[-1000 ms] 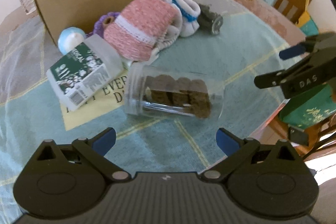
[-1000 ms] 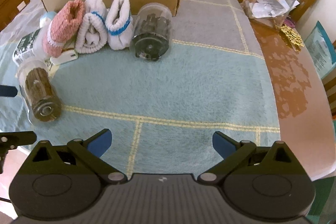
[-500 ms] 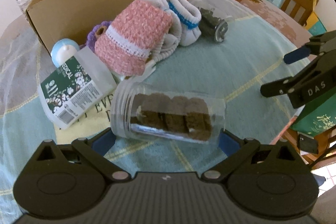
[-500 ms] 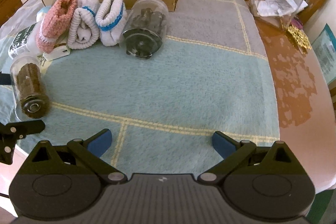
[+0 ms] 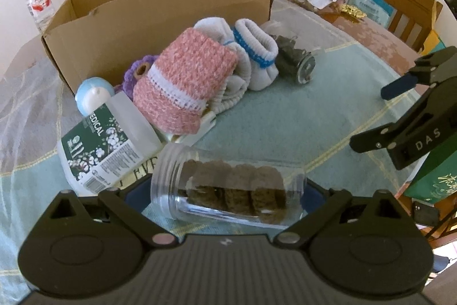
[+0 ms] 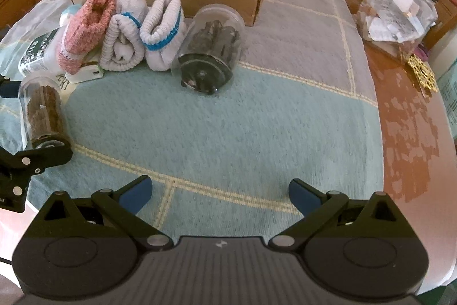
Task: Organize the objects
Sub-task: 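Grasp the cookie jar with the left tool, then lift the cookie jar with the left tool while the right grasps the pink sock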
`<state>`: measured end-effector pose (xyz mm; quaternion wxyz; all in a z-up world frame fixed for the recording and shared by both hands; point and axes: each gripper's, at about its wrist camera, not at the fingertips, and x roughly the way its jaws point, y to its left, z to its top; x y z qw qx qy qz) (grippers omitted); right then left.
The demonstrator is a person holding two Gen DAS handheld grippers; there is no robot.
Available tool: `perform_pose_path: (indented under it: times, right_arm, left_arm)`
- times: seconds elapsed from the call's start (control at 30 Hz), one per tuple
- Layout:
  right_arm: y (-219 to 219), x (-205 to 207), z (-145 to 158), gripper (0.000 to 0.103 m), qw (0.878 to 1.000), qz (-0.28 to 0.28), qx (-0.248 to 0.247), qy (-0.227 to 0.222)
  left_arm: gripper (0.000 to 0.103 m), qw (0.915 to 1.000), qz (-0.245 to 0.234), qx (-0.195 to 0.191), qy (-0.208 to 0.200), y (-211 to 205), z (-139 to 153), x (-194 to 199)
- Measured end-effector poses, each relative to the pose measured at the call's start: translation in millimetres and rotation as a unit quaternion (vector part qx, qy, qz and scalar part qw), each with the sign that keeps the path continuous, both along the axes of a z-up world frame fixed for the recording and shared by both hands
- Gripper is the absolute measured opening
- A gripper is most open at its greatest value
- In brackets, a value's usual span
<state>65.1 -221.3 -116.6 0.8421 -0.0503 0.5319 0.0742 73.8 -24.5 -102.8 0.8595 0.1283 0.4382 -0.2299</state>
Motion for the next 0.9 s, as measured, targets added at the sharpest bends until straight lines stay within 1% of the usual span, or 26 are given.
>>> perform_pose_path:
  times: [0.03, 0.27, 0.37, 0.5, 0.67, 0.9]
  right_arm:
    - [0, 2, 1, 0.103, 1.000, 0.003, 0.000, -0.001]
    - [8, 14, 9, 0.103, 1.000, 0.028, -0.001, -0.009]
    - [18, 19, 16, 0.103, 0.999, 0.045, -0.001, -0.017]
    - [33, 28, 28, 0.103, 0.997, 0.071, 0.001, -0.032]
    - [53, 37, 43, 0.103, 0.994, 0.099, 0.003, -0.052]
    - [83, 53, 65, 0.103, 0.987, 0.135, -0.001, -0.083]
  left_arm:
    - [0.094, 1.0000, -0.001, -0.004, 0.003, 0, 0, 0]
    - [0.093, 0.9998, 0.018, -0.004, 0.007, 8, 2, -1]
    - [0.093, 0.9993, 0.037, 0.003, 0.004, 18, 3, -2]
    - [0.093, 0.9973, 0.073, 0.007, 0.008, 39, 3, -2]
    - [0.093, 0.9923, 0.123, 0.011, 0.011, 65, 2, -1]
    - [0.092, 0.9809, 0.193, 0.021, 0.007, 99, 1, 7]
